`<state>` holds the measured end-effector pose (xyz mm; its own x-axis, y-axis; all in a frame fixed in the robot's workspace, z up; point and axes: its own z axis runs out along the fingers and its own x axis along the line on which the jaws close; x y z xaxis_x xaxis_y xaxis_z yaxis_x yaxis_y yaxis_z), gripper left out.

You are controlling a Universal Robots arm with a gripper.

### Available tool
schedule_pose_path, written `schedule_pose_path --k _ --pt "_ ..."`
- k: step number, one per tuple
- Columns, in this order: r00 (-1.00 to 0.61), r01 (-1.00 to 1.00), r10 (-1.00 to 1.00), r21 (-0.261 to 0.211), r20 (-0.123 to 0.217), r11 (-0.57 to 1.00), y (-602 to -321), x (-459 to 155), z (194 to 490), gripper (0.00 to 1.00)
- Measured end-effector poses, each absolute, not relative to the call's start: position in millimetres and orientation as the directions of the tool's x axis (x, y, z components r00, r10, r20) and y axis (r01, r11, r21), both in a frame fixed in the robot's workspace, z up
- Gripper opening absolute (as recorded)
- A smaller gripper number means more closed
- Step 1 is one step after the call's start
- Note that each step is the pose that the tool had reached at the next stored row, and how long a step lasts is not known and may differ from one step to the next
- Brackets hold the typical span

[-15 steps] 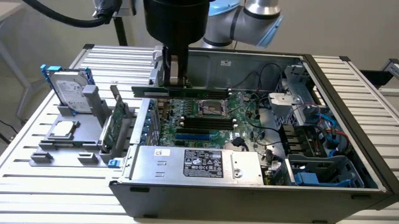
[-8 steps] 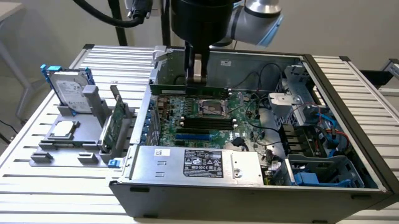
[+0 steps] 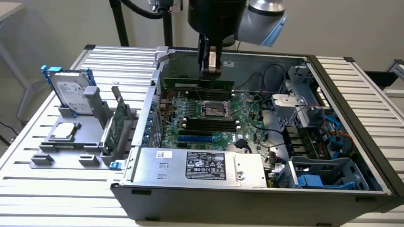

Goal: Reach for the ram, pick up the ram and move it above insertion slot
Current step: 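Pick up the ram and move it above insertion slot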

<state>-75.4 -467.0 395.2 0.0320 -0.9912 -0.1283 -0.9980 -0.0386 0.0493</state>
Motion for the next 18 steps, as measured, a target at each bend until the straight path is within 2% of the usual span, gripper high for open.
schedule_pose_path --k 18 --pt "0.03 -0.998 -0.996 0.049 -0.079 -0.034 -417 -63 382 0.14"
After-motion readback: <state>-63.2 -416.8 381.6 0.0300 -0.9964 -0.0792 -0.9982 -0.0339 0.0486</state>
